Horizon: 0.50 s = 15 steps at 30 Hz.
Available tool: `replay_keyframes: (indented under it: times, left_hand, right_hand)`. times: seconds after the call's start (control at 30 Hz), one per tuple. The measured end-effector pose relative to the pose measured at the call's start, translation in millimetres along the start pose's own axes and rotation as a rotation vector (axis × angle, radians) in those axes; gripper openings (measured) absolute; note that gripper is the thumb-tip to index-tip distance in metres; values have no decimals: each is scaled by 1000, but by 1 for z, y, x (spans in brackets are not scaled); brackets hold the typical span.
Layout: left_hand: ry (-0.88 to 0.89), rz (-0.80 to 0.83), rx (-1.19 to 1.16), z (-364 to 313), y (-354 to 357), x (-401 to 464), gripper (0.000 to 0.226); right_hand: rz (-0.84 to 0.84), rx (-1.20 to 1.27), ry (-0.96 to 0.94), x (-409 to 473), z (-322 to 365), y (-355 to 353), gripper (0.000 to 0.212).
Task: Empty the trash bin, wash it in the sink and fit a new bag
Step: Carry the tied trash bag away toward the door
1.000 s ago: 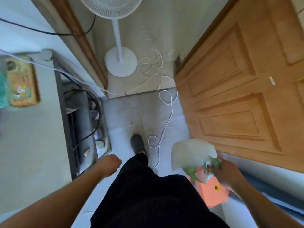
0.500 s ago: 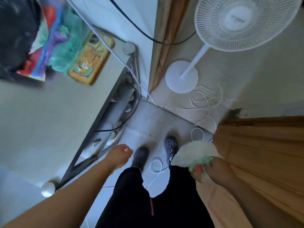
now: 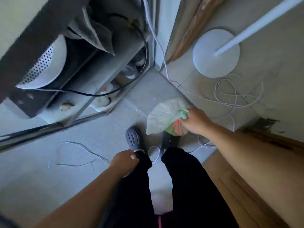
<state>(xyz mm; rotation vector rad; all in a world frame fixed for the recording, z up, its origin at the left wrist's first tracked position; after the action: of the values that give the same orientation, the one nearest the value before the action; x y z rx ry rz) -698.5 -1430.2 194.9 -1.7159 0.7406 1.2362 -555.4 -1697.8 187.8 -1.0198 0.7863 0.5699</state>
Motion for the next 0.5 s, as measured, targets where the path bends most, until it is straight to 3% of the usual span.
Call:
replay_keyframes:
  times: [0.13,0.27,0.5]
  left_hand:
    - [53,2,71,-2,21,42,21]
    - [104,-99,54,0,4,76,10]
    - [120,-263,27,12,-34,106,12]
  right_hand:
    - [-2,-89,-65,71,9,19,20]
    - [-11,-132,-113,130,29,36,17]
    - [-109,-157,-136,206,67,42,19]
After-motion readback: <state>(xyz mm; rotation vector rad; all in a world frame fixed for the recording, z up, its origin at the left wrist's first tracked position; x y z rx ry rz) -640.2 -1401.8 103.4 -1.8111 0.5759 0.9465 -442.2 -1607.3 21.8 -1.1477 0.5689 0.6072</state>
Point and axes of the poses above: each hand's wrist, its own x-axis towards the middle knuckle, its own y-axis out of the palm, z = x × y, the point moved 5 cm from there along x, towards the middle knuckle, and after that the axes turned 1 degree about x, right-handed, at the moved point
